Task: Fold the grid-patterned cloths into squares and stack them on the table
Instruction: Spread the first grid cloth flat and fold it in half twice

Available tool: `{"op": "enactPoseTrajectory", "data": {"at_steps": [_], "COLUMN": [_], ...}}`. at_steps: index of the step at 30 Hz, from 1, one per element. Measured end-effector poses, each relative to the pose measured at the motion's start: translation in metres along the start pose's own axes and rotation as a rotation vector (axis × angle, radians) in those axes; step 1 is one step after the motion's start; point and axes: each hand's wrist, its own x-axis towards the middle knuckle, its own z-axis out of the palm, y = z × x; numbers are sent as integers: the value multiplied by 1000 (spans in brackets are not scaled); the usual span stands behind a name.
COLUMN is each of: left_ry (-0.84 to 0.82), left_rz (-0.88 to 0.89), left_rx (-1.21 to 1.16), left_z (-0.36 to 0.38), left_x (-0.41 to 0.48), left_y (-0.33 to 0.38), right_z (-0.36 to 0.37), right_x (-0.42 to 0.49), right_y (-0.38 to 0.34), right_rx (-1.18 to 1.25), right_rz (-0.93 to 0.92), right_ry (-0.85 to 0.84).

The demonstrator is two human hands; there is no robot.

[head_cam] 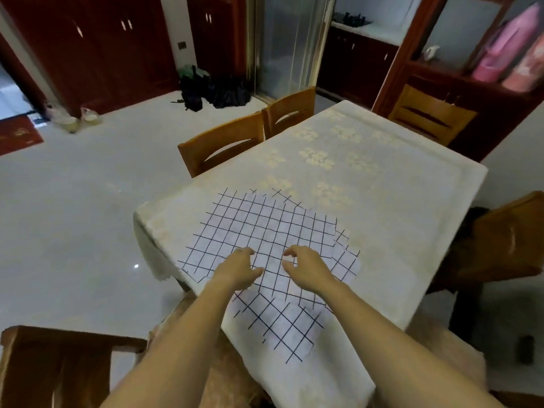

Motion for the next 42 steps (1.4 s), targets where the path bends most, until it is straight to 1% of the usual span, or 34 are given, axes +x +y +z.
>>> {"op": "enactPoseTrajectory", "data": {"at_steps": [4,11,14,17,19,21,24,30,34,36,39,42], "left_ry": [-68,-114,-64,9,62,108,162,196,188,200,226,223], "left_rz": [-33,-43,-78,-142,-170,-186,-195,-170,-131,-104,-67,-31], "left_rx": [13,105,118,71,96,117,106,99,95,56,-15,-74], "left_z": [9,36,47,57,63,67,74,78,72,69,67,69], "left_x": [40,101,123,141,152,163,175,189,194,198,201,201], "left_y": [-14,-7,-5,-1,1,2,3,-2,-3,-3,0,7], "right_z": [12,27,33,34,31,26,25,17,12,10,4,-5], "right_x": [39,100,132,169,197,225,262,314,336,343,341,327], "right_y": [7,37,52,68,75,76,72,64,70,75,84,96], "right_rx": [1,-64,-141,-228,-278,-270,-191,-135,-27,7,6,45], "right_rz": [41,-3,-20,-30,-43,-66,-91,-107,13,69,127,185], "right_ry": [-71,-165,-215,-273,-280,-255,-169,-80,-26,-26,5,-25]}}
